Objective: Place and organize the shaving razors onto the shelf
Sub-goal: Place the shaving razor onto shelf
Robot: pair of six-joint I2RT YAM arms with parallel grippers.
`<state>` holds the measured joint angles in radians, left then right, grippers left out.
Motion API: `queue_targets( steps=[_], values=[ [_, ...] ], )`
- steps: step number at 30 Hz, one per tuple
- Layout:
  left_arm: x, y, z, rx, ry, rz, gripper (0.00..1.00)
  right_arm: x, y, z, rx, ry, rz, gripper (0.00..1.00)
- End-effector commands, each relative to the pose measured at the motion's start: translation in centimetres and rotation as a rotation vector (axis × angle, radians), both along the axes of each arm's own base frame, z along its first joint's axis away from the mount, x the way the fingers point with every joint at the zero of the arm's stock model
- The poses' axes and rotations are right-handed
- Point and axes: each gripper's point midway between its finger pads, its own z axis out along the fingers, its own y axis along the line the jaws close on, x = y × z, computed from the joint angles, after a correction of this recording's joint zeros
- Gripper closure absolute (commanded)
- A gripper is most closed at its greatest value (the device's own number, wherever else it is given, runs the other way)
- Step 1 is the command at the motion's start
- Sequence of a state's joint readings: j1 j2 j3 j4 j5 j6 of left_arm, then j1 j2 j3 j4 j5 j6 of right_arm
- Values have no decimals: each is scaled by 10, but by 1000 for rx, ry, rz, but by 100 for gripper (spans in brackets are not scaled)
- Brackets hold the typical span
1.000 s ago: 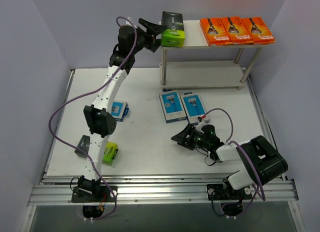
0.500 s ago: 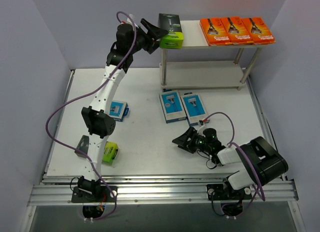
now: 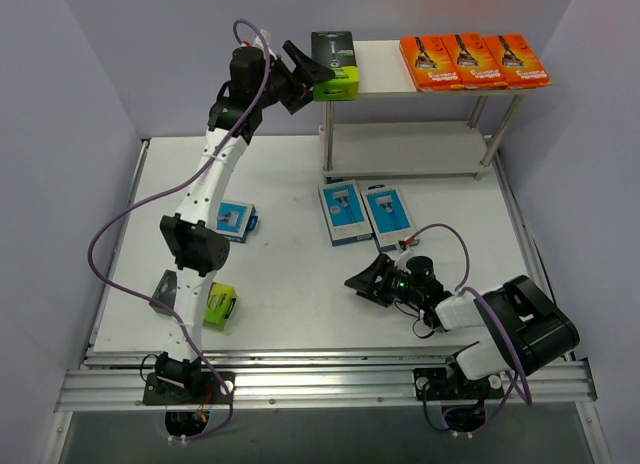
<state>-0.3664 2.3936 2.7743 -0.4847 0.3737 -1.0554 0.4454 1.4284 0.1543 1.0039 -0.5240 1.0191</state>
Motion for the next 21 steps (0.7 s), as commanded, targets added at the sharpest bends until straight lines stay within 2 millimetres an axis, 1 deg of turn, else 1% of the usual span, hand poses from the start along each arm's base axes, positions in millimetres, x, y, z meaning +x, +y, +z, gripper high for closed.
queue_targets(
  steps=[1, 2, 10, 21],
  values=[
    [-23, 10, 47, 4, -107, -25, 6, 6, 0, 8, -6, -39, 2, 42],
    [-25, 11, 49, 10, -116, -26, 6, 5, 0, 8, -7, -38, 4, 42],
    [-25, 17, 46, 38, -120, -25, 6, 5, 0, 6, -16, -38, 8, 42],
    [-28, 42, 78, 79, -241, 43, 6, 6, 0, 1, -33, -33, 15, 42]
  ],
)
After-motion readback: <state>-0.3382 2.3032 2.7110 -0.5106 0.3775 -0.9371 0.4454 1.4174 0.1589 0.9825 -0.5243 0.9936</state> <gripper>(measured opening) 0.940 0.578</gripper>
